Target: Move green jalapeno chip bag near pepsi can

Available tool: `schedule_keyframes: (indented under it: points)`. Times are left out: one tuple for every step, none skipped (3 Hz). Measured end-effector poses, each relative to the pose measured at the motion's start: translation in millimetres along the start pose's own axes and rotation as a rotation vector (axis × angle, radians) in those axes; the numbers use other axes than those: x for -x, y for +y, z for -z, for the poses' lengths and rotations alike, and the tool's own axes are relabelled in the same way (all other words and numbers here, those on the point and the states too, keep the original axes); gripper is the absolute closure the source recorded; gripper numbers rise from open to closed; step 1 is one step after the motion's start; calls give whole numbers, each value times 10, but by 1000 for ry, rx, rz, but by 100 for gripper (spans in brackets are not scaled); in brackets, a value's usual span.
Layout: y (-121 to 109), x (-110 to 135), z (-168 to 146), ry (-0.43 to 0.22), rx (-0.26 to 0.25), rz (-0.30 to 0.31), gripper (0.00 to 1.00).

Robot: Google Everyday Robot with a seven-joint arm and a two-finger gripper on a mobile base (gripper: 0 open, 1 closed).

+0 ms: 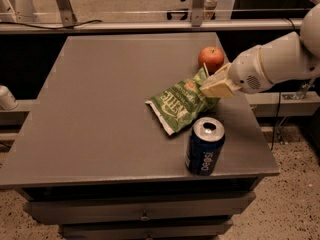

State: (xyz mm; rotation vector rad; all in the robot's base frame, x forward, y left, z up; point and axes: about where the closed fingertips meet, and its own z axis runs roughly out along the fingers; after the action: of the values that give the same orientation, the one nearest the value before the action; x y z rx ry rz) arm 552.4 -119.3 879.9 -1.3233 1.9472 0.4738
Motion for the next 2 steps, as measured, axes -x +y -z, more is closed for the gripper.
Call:
schedule_keyframes:
  points:
    - [109, -139, 225, 25, -5, -8, 100]
    - [215, -237, 373, 45, -2, -13, 100]
